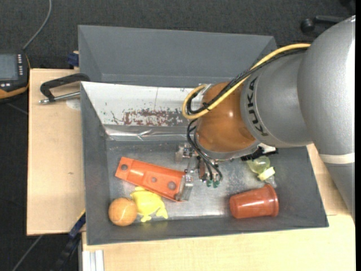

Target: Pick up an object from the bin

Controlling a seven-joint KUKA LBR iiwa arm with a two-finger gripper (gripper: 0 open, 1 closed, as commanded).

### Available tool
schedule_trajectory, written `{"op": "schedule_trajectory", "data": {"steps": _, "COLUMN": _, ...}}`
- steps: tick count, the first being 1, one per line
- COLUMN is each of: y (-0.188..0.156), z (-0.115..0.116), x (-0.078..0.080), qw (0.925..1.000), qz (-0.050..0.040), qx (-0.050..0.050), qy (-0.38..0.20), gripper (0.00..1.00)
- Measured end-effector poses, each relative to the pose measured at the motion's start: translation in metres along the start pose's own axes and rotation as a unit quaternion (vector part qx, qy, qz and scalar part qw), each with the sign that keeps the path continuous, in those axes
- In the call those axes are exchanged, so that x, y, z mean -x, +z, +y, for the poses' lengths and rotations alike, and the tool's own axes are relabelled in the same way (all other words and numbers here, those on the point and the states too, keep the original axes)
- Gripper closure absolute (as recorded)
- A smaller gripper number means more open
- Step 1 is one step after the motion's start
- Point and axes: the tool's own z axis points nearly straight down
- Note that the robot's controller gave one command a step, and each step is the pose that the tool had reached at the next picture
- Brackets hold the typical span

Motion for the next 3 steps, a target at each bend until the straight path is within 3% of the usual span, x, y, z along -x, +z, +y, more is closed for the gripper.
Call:
{"op": "schedule_trajectory", "data": {"steps": 1, "y": 0.002, "z": 0.0088, "x": -0.0049, "qw": 0.9995, "qz": -0.0025, "qx": 0.002, "qy": 0.032, "gripper": 1.0}}
{"op": "schedule_trajectory", "data": {"steps": 3, "y": -0.0048, "z": 0.0047, "x": -0.0061, "qw": 0.9996, "qz": -0.0031, "qx": 0.002, "qy": 0.027, "gripper": 1.0}}
